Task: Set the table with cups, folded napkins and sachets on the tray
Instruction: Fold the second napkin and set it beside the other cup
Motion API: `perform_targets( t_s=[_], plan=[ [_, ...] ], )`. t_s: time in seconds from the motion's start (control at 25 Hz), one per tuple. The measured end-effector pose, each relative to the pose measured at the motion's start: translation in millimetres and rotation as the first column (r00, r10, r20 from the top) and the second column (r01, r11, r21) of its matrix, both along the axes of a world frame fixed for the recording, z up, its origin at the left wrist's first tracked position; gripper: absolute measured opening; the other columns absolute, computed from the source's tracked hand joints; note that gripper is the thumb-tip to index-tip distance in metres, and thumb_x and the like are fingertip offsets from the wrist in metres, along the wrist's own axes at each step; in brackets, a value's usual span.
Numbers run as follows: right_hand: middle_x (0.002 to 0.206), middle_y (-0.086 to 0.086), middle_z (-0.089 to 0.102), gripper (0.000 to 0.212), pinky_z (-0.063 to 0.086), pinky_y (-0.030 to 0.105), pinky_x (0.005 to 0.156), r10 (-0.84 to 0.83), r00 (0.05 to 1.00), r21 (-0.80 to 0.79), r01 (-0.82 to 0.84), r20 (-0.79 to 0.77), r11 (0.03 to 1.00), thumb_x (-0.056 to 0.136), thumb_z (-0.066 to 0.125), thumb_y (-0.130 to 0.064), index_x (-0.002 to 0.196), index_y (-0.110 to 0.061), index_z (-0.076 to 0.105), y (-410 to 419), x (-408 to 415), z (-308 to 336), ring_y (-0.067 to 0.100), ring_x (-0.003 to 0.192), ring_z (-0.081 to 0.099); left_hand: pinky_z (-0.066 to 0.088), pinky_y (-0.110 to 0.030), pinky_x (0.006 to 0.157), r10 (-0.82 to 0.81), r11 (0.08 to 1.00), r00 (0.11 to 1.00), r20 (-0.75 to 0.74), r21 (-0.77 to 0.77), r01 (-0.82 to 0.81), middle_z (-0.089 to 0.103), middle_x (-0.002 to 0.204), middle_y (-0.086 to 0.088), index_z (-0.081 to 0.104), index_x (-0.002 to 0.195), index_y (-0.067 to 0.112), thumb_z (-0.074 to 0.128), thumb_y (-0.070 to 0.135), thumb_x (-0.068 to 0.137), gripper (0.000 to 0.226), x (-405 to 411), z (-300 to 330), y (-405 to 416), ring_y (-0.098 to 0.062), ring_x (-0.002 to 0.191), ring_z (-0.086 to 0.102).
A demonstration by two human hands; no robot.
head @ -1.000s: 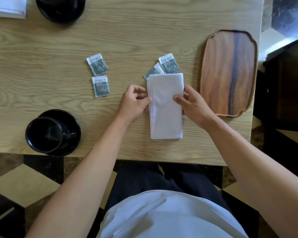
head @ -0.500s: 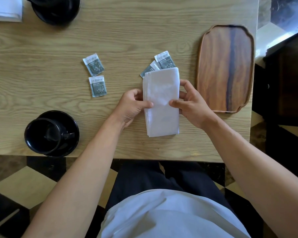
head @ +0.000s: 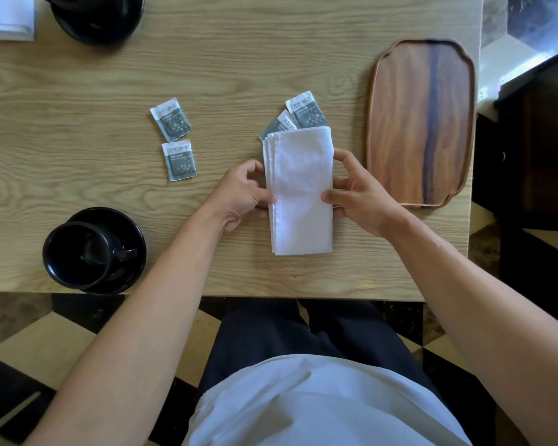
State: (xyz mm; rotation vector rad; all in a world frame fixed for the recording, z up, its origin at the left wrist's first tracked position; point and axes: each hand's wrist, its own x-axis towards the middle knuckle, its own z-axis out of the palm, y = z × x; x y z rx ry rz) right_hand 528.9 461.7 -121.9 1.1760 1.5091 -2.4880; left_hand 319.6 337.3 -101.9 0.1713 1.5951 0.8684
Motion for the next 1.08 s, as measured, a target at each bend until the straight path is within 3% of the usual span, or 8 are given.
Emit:
perform_targets(
  t_s=[0.28, 0.44, 0.56, 0.64, 0.76, 0.88, 0.96, 1.08],
  plan=[
    [0.112, 0.019, 0.076, 0.059, 0.061, 0.047, 0.085, -0.104, 0.994, -0.031, 0.105, 0.028, 0.994, 0.091, 0.055, 0.016, 0.140, -0.018, 0.051, -3, -3, -3, 0.034, 0.106, 0.073, 0.054, -0.032, 0.047, 0.007, 0.998, 0.994, -0.108, 0.063, 0.000, 0.075, 0.092, -0.014, 0.058, 0.095, 0.017, 0.069, -0.012, 0.084, 0.033, 6, -7, -5, -0.026, 0.067, 0.068],
    [0.110, 0.012, 0.077, 0.037, 0.062, 0.041, 0.086, -0.226, 0.973, -0.132, 0.219, -0.041, 0.967, 0.092, 0.053, 0.020, 0.103, -0.009, 0.074, -1, -2, 3, 0.030, 0.104, 0.074, 0.060, -0.033, 0.060, 0.188, 0.974, 0.982, -0.030, 0.130, -0.183, 0.077, 0.084, -0.003, 0.071, 0.087, 0.013, 0.066, -0.019, 0.082, 0.032, 10, -13, -10, -0.019, 0.073, 0.070],
    [0.114, 0.008, 0.076, 0.048, 0.060, 0.032, 0.083, -0.212, 0.976, -0.101, 0.206, -0.049, 0.973, 0.090, 0.050, 0.024, 0.072, -0.009, 0.079, -6, -2, 5, 0.025, 0.107, 0.074, 0.060, -0.030, 0.069, 0.160, 0.973, 0.983, -0.087, 0.183, -0.143, 0.078, 0.085, -0.001, 0.080, 0.070, 0.015, 0.057, -0.028, 0.077, 0.049, 10, -14, -12, -0.012, 0.078, 0.072],
    [0.122, 0.013, 0.072, 0.049, 0.059, 0.035, 0.088, -0.219, 0.975, -0.062, 0.217, -0.031, 0.974, 0.092, 0.051, 0.022, 0.067, -0.011, 0.077, -7, 0, 3, 0.028, 0.112, 0.071, 0.056, -0.026, 0.078, 0.134, 0.976, 0.973, -0.189, 0.196, -0.096, 0.076, 0.092, -0.001, 0.079, 0.060, 0.020, 0.051, -0.030, 0.074, 0.059, 10, -15, -13, -0.008, 0.086, 0.072],
    [0.096, 0.004, 0.075, 0.039, 0.058, 0.030, 0.086, -0.199, 0.980, 0.024, 0.198, 0.015, 0.980, 0.093, 0.055, 0.014, 0.075, -0.014, 0.076, -8, 3, 4, 0.016, 0.093, 0.071, 0.053, -0.025, 0.082, 0.059, 0.981, 0.947, -0.316, 0.192, 0.003, 0.074, 0.093, 0.008, 0.079, 0.067, 0.024, 0.051, -0.021, 0.078, 0.055, 10, -12, -16, -0.007, 0.089, 0.070],
    [0.099, 0.004, 0.071, 0.034, 0.049, 0.016, 0.081, -0.166, 0.974, 0.454, 0.080, 0.154, 0.888, 0.085, 0.052, 0.011, 0.083, -0.016, 0.073, -15, 0, 11, 0.003, 0.088, 0.063, 0.047, -0.036, 0.097, -0.118, 0.938, 0.703, -0.701, 0.154, 0.311, 0.069, 0.116, -0.001, 0.076, 0.092, 0.012, 0.051, -0.001, 0.079, 0.031, 19, -7, -23, -0.023, 0.109, 0.061],
    [0.116, 0.009, 0.064, 0.027, 0.043, 0.009, 0.085, -0.207, 0.957, 0.751, -0.017, 0.205, 0.661, 0.085, 0.054, 0.006, 0.096, -0.012, 0.071, -28, -5, 13, 0.008, 0.104, 0.059, 0.036, -0.044, 0.113, -0.192, 0.897, 0.482, -0.855, 0.047, 0.440, 0.058, 0.138, -0.014, 0.070, 0.115, 0.005, 0.054, 0.012, 0.080, 0.039, 28, -8, -29, -0.033, 0.130, 0.049],
    [0.139, 0.016, 0.054, 0.028, 0.034, 0.024, 0.111, -0.214, 0.953, 0.925, -0.126, 0.213, 0.360, 0.095, 0.056, -0.005, 0.122, -0.004, 0.064, -48, -10, 10, 0.031, 0.132, 0.048, 0.022, -0.053, 0.123, -0.237, 0.835, 0.259, -0.937, -0.060, 0.547, 0.041, 0.156, -0.023, 0.053, 0.141, -0.001, 0.048, 0.024, 0.096, 0.052, 47, -13, -31, -0.039, 0.148, 0.032]
  ],
)
